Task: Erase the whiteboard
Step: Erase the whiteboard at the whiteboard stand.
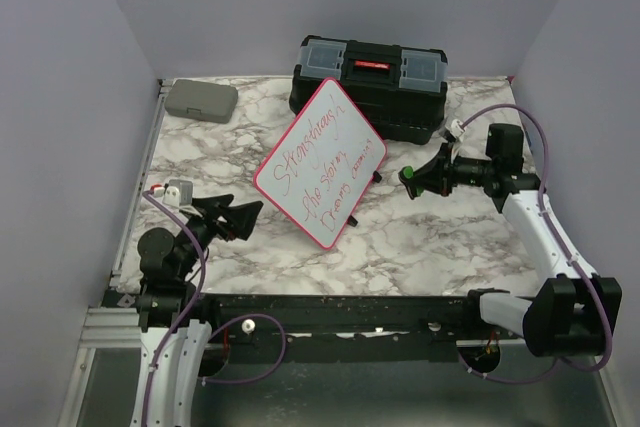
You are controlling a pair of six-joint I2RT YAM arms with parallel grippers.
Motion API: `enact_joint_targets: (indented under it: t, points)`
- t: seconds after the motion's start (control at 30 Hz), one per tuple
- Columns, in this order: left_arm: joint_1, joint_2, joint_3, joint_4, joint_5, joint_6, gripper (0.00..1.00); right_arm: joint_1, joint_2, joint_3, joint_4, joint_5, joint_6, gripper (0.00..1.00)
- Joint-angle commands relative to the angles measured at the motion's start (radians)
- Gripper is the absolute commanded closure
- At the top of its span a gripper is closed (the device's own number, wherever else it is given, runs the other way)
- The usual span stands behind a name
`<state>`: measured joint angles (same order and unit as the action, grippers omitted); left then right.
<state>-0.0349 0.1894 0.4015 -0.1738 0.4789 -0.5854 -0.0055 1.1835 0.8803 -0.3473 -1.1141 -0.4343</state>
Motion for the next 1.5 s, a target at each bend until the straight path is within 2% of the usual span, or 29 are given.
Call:
enact_joint_targets:
  t: [0.0,0.27,0.47,0.73,0.97,1.13,1.27,1.47]
  points:
    - [-0.005,0.012,0.029,-0.038,-0.020,-0.045,0.01,0.006,-0.013,-0.016,-0.022,-0.024,-0.004,0.99]
    - [-0.004,-0.002,-0.005,-0.054,-0.017,-0.192,0.01,0.006,-0.001,-0.020,-0.040,-0.019,-0.016,0.99]
    - [-0.005,-0.012,-0.076,0.024,-0.023,-0.289,0.02,0.006,0.005,-0.021,-0.044,-0.018,-0.021,0.99]
    - [-0.005,0.022,-0.044,-0.048,-0.029,-0.218,0.02,0.006,0.026,-0.018,-0.048,-0.016,-0.018,0.99]
    - [-0.005,0.024,-0.072,-0.039,-0.039,-0.216,0.02,0.006,0.046,-0.017,-0.053,0.014,-0.016,0.99]
    - [-0.007,0.022,-0.156,0.091,-0.026,-0.256,0.01,0.006,0.070,-0.014,-0.046,0.023,-0.012,0.99]
    - [-0.015,0.033,-0.233,0.257,-0.040,-0.274,0.01,0.039,0.087,-0.012,-0.036,0.017,-0.029,0.99]
    - [-0.040,0.129,-0.224,0.383,-0.070,-0.239,0.02,0.096,0.104,0.022,-0.006,0.023,-0.101,0.99]
